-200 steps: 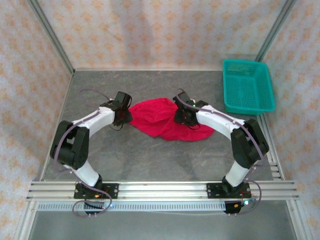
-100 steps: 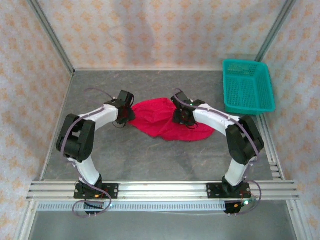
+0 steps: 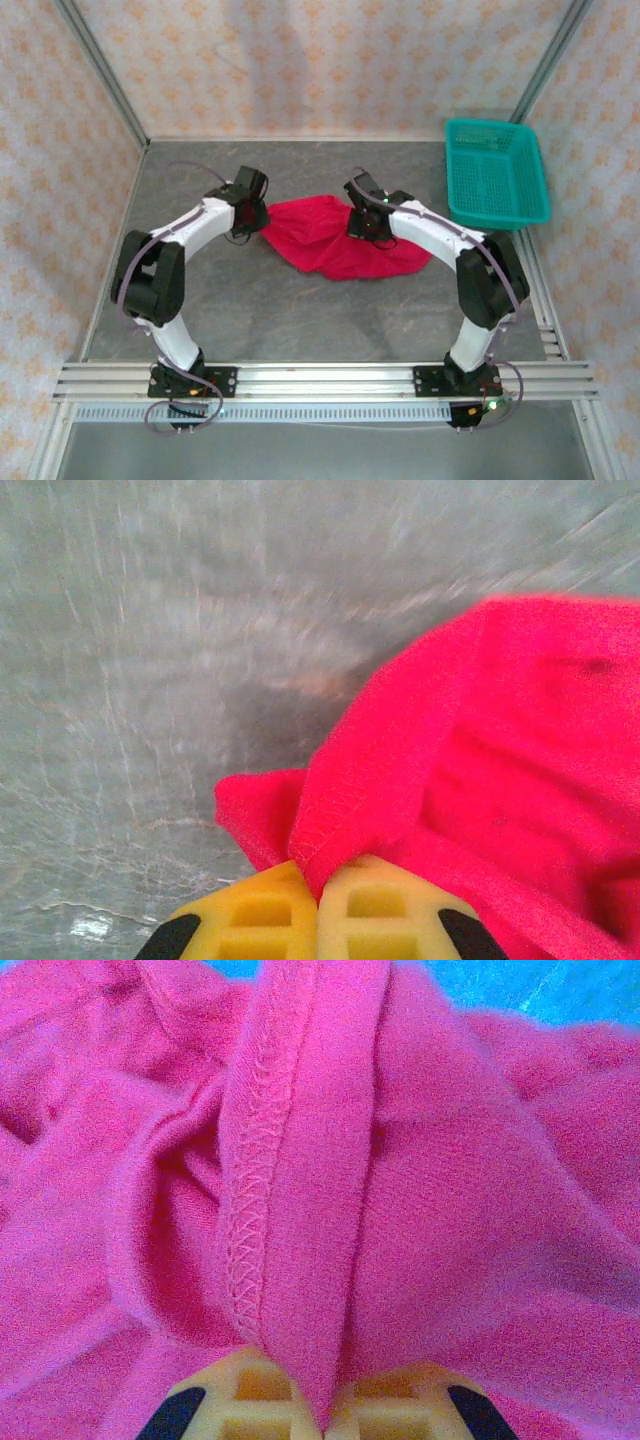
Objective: Fold the inside-out t-shirt
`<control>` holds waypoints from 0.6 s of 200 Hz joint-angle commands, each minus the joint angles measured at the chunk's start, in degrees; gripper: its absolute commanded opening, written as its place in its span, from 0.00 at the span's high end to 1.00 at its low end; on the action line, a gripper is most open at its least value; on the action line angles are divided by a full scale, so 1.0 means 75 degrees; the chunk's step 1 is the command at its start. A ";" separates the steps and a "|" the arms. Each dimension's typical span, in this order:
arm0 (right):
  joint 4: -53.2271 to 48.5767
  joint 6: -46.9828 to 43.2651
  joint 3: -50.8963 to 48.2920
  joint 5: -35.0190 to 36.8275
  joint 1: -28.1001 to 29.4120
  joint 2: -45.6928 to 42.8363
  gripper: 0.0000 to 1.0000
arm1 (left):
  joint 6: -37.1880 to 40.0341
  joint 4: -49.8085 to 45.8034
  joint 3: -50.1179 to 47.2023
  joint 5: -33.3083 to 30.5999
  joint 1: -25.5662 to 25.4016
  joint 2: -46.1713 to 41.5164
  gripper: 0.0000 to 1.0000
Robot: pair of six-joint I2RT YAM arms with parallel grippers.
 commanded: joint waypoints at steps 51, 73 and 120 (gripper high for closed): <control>-0.2097 -0.1086 0.2638 0.0265 -0.2307 -0.2846 1.00 | -0.0520 -0.1155 0.2684 0.2220 0.2147 -0.1994 1.00; -0.2591 -0.1285 0.3283 0.0123 -0.3025 -0.2917 1.00 | -0.0710 -0.1234 0.3207 0.2770 0.2597 -0.2175 1.00; -0.2780 -0.1243 0.3784 -0.0454 -0.3195 -0.3089 1.00 | -0.0712 -0.1433 0.3569 0.2991 0.2672 -0.2441 1.00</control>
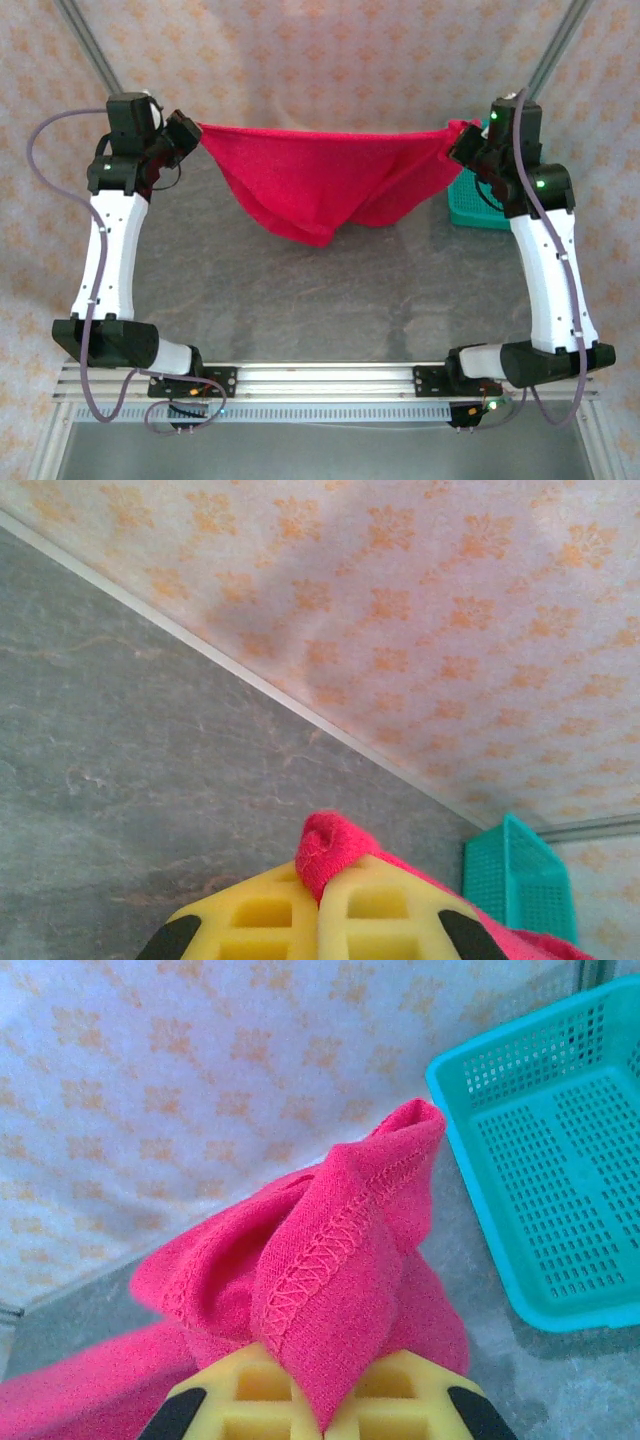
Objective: Fold the inside-out t-shirt
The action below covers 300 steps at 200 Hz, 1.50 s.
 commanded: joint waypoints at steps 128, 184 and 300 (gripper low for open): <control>-0.1514 -0.0184 0.3501 -0.1715 -0.0048 -0.1016 1.00 | 0.0039 -0.1230 0.2317 -0.0822 0.0093 -0.2029 1.00; -0.0096 -0.0082 0.1863 -0.1685 -0.0054 -0.0212 1.00 | 0.0134 -0.0412 0.0823 0.0032 0.0084 -0.0554 1.00; -0.0456 -0.0210 0.2027 -0.0780 0.0693 0.4496 0.40 | 0.1802 -0.0880 -0.0380 -0.2753 -0.1650 0.1859 0.54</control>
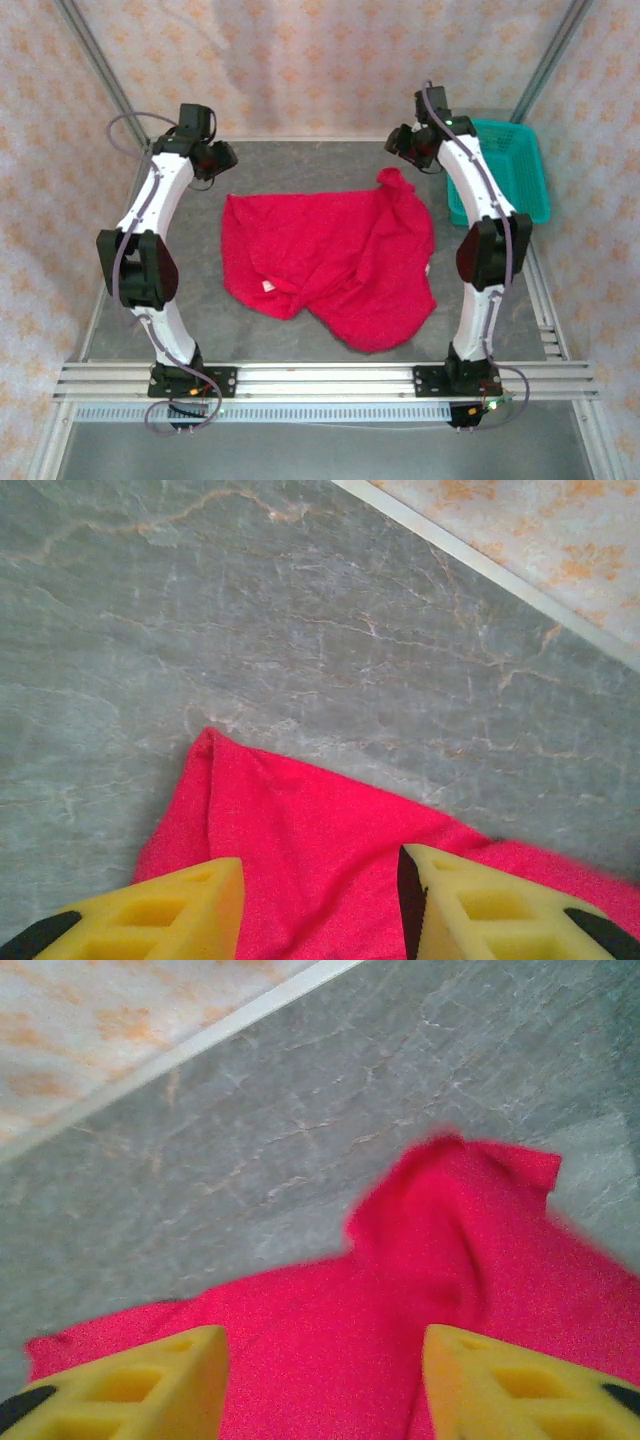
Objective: Fold the inside-out t-shirt
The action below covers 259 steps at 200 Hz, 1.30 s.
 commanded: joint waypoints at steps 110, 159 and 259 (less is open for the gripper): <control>0.0965 0.0849 -0.8810 0.0850 0.1524 -0.6054 0.37 | -0.2425 0.2446 -0.6833 -0.0485 -0.5314 -0.2950 0.49; 0.1882 0.1387 -1.0119 0.0415 0.1740 -0.5988 0.37 | -0.2479 0.2940 -0.6632 -0.0591 -0.5414 -0.1718 0.68; 0.1882 0.0515 -0.6441 0.2093 0.0518 -0.1546 1.00 | 0.0485 0.0061 -0.4014 -0.1031 -0.0677 -0.3149 1.00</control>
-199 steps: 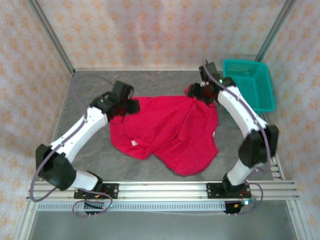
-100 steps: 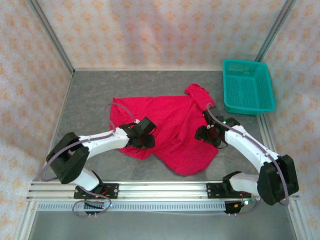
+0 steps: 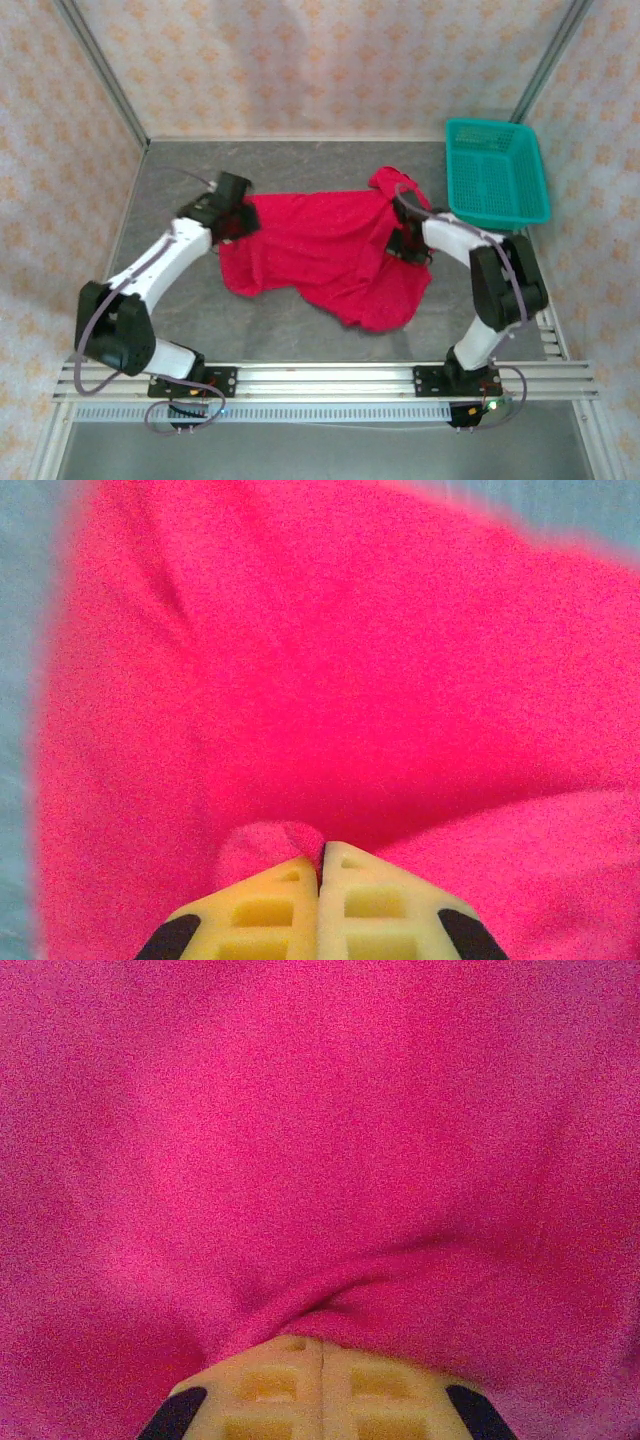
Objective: Fold the inside-out t-shirt
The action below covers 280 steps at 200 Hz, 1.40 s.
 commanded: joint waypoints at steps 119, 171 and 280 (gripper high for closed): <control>-0.1934 -0.0862 -0.0205 -0.0143 0.0470 -0.2134 0.42 | 0.1032 -0.1385 0.1404 -0.2322 -0.1064 0.0092 0.57; -0.1632 0.0209 -0.1770 -0.0730 0.1407 -0.3653 0.39 | -0.1140 0.1512 -0.1568 0.0528 -0.2468 -0.0558 0.51; -0.0459 0.1022 -0.1720 -0.0548 0.2284 -0.2906 0.99 | -0.1146 0.2343 -0.3559 0.0112 -0.1703 -0.2350 0.00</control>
